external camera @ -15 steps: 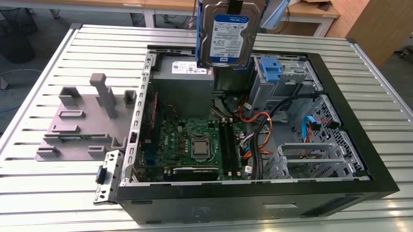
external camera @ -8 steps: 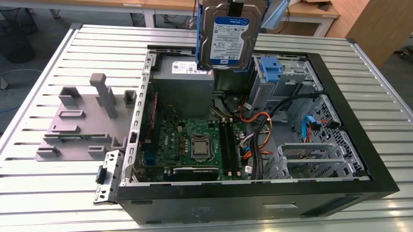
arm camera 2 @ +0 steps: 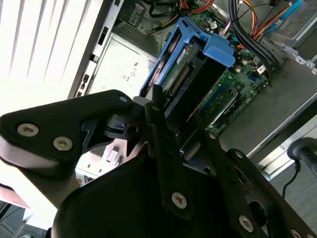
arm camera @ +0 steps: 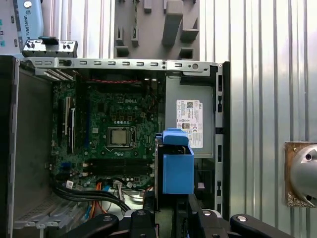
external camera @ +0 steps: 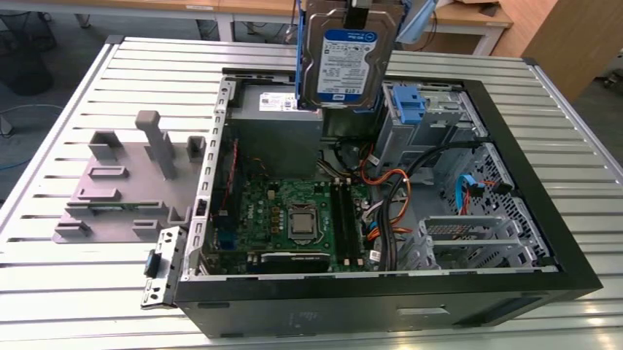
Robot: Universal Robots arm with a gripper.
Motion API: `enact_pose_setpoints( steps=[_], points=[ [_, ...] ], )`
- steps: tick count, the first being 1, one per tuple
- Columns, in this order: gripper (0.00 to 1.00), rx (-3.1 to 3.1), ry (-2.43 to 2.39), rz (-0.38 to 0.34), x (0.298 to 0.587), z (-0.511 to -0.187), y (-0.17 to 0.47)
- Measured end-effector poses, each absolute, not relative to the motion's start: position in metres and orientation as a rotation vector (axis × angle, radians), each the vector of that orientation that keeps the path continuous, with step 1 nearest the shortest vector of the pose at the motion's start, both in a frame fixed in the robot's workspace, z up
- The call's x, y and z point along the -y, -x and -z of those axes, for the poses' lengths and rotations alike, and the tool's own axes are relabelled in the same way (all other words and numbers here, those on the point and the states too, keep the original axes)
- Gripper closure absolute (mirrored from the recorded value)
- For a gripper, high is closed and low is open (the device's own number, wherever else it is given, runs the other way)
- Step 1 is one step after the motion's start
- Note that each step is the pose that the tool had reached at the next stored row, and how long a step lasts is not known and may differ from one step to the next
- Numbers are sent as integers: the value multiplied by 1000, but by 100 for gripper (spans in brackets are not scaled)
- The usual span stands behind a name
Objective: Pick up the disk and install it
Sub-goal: 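Pick up the disk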
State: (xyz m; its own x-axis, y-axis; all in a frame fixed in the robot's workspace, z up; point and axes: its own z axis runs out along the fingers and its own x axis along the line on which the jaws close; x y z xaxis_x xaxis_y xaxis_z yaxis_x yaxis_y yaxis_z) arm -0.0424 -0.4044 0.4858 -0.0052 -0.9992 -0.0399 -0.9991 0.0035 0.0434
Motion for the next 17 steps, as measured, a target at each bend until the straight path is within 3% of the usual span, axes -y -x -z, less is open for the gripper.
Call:
enact_pose_setpoints(
  steps=[17],
  points=[
    [65, 2224, -2214, 92, 417, -486, 42]
  ],
)
